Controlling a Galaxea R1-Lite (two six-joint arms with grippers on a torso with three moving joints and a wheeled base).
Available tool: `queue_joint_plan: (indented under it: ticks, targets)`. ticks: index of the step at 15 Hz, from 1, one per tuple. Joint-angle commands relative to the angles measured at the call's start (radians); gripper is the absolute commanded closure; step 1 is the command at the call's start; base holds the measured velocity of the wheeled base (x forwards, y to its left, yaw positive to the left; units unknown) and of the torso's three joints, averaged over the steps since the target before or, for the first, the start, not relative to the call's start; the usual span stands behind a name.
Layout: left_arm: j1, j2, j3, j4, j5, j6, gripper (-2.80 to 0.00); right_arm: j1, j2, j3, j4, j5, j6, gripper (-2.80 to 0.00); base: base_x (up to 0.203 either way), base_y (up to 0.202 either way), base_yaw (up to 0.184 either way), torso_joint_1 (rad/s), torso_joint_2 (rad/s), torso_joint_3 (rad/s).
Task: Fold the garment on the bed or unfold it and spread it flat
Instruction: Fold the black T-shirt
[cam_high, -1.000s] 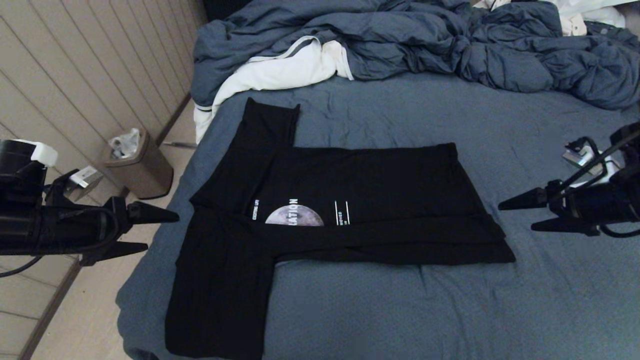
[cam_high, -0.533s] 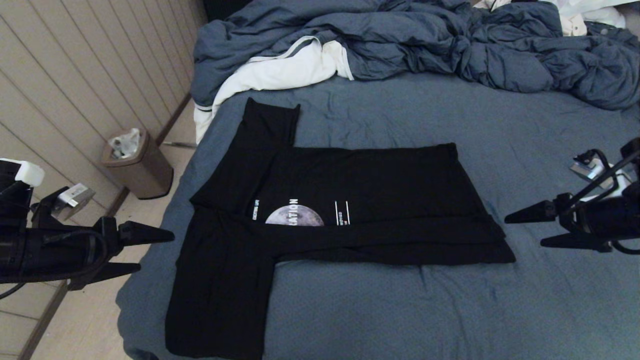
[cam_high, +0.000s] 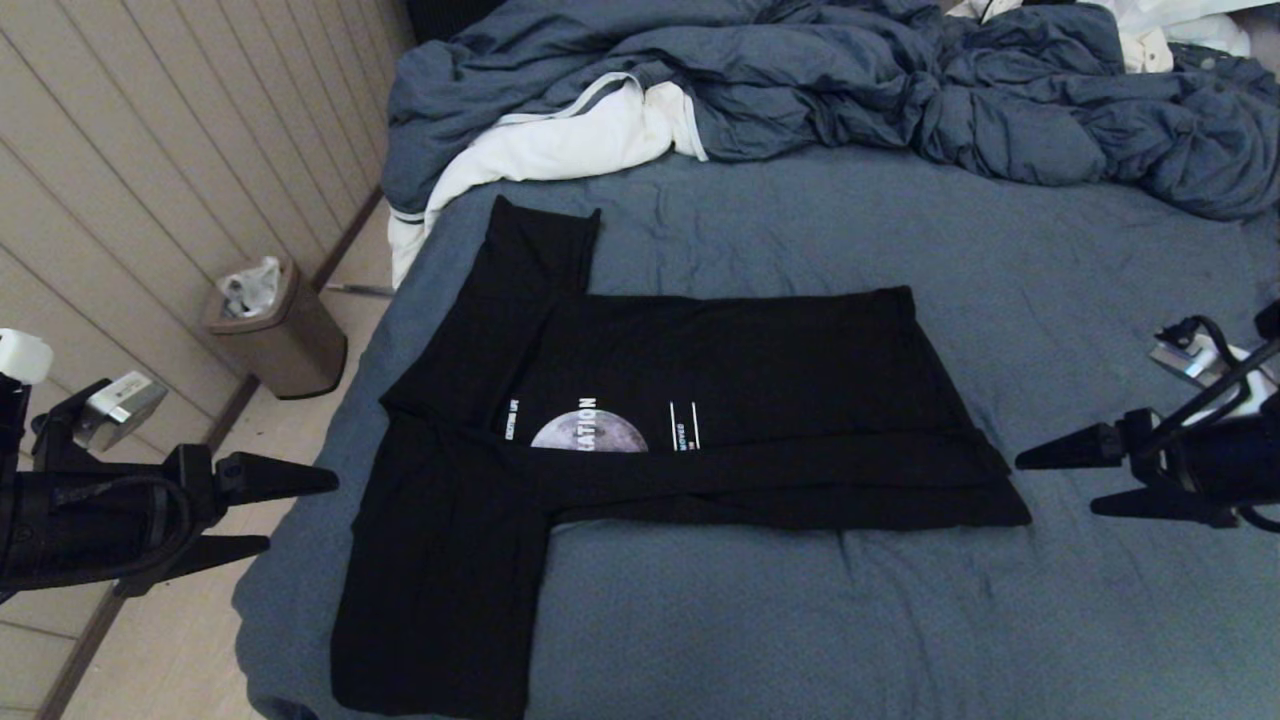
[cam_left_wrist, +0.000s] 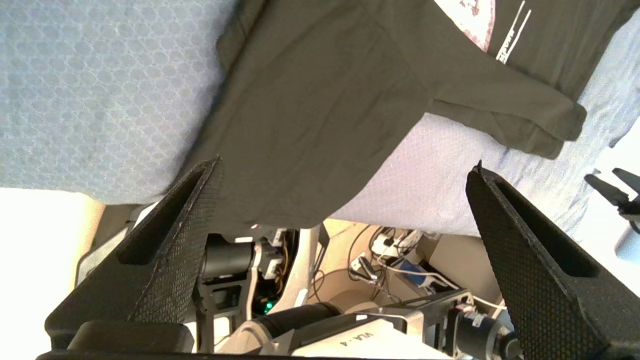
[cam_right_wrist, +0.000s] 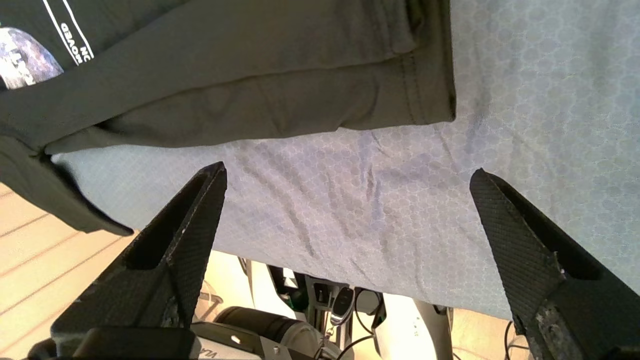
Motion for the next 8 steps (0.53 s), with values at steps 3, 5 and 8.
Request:
queue_joint_plan:
  ticks: [3, 5, 8]
  targets:
    - [0.0, -0.013, 0.002, 0.002, -0.002, -0.006, -2.8, -0.012, -0.009, 0.016, 0.001, 0.005, -0.008, -2.8, 0.0, 0.0, 0.0, 0.0, 0.0, 0.0]
    - [0.0, -0.022, 0.003, 0.007, -0.001, -0.005, 0.0, -0.018, -0.017, 0.033, -0.001, 0.004, -0.018, -0.91, 0.0, 0.0, 0.0, 0.0, 0.0, 0.0]
    - [0.0, -0.03, 0.013, 0.001, 0.0, -0.005, 0.0, -0.016, -0.026, 0.046, 0.002, 0.007, -0.049, 0.0, 0.0, 0.0, 0.0, 0.0, 0.0, 0.0]
